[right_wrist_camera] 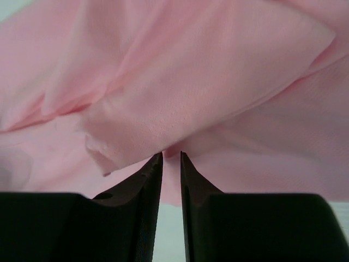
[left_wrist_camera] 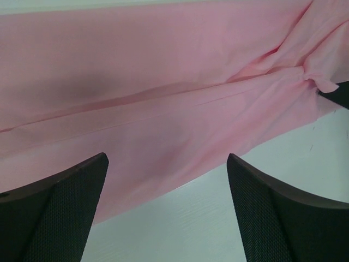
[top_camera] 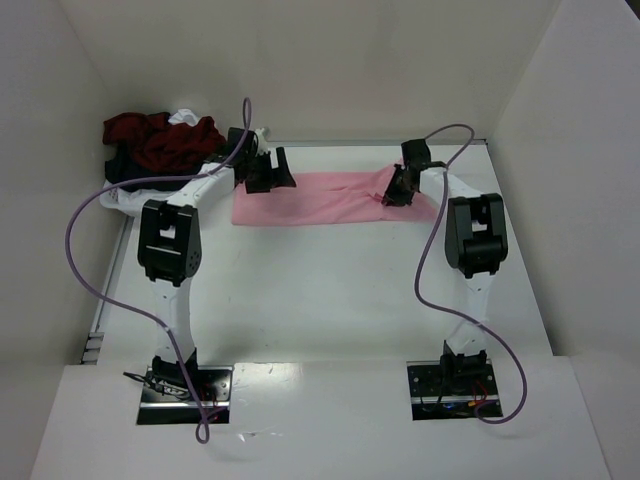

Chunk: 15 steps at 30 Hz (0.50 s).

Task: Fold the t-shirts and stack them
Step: Fold the other side of the tshirt into a rectangle

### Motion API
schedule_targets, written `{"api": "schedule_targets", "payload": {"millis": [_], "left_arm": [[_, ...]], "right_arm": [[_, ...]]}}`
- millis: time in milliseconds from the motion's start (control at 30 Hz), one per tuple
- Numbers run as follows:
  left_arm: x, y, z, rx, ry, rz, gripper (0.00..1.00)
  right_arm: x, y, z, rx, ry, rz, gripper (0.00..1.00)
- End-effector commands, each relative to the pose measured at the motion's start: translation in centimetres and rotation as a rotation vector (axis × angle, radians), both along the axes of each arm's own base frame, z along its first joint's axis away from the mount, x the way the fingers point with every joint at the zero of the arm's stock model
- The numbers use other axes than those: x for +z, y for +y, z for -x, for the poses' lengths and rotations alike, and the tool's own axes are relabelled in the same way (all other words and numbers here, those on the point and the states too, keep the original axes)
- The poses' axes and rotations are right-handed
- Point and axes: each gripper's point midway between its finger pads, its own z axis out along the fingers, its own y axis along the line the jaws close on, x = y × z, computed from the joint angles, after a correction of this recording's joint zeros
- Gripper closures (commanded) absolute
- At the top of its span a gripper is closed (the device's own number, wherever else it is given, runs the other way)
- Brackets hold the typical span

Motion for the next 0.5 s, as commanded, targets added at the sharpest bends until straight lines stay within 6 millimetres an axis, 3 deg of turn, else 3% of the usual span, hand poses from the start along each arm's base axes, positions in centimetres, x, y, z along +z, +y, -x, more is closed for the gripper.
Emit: {"api": "schedule_targets", "payload": {"millis": [0, 33, 67, 300, 433, 467], "left_arm": [[-1.0, 0.0, -0.4, -0.022, -0.010, -0.008, 0.04], [-1.1, 0.0, -0.4, -0.022, -0.010, -0.008, 0.04], [-1.5, 0.0, -0.4, -0.022, -0.001, -0.010, 0.04], [-1.9, 0.6, -0.7, -0.007, 0.016, -0.020, 0.02], [-2.4, 1.7, -1.1, 0.015, 0.025, -0.021, 0.02], [-2.1, 1.7, -1.3, 0.015, 0.016, -0.019, 0.02]], "right_arm": [[2.0, -1.3, -3.2, -0.030, -0.099, 0.049, 0.75], [0.7, -1.6, -2.9, -0.037, -0.067, 0.064, 0.75], [1.3, -1.6, -3.4, -0.038, -0.083, 0.062, 0.74], [0.5, -2.6, -5.6, -0.062, -0.087, 0.128, 0.71], [1.4, -2.4, -7.8, -0.057, -0.127, 0.128, 0.70], [2.9, -2.2, -9.1, -0.060, -0.168, 0.122, 0.70]]}}
